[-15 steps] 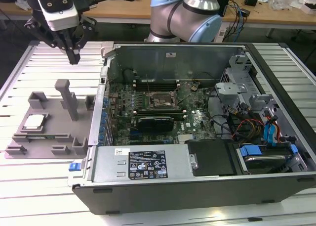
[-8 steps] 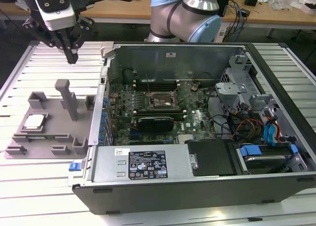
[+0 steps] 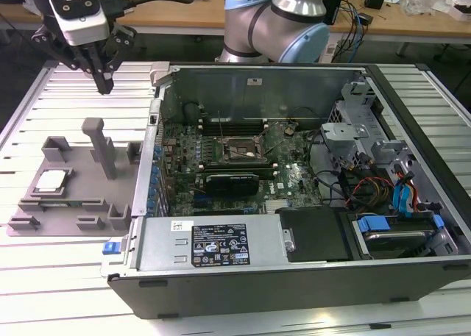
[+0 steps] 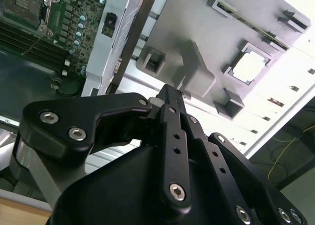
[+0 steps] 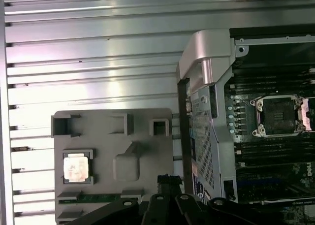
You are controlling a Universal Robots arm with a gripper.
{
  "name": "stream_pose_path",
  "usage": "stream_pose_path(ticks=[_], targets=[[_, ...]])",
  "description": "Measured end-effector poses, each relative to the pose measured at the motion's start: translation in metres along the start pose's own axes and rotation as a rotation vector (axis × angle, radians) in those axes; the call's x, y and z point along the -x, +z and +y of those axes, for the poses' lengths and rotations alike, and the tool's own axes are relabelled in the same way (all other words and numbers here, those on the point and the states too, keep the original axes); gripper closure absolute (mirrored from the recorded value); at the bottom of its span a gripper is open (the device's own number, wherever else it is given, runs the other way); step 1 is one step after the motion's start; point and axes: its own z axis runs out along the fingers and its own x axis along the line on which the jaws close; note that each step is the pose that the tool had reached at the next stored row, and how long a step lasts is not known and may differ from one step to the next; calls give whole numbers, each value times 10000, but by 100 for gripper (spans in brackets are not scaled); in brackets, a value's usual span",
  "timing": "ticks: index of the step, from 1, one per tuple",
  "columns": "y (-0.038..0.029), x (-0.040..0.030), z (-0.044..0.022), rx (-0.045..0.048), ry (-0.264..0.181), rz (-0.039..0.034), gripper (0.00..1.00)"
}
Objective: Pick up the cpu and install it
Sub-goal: 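Reach for the cpu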
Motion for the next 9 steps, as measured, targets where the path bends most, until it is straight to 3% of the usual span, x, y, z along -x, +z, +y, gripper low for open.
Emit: stream_pose_path(ticks=[9], targets=[[32,-110,28,1,0,-1,89]])
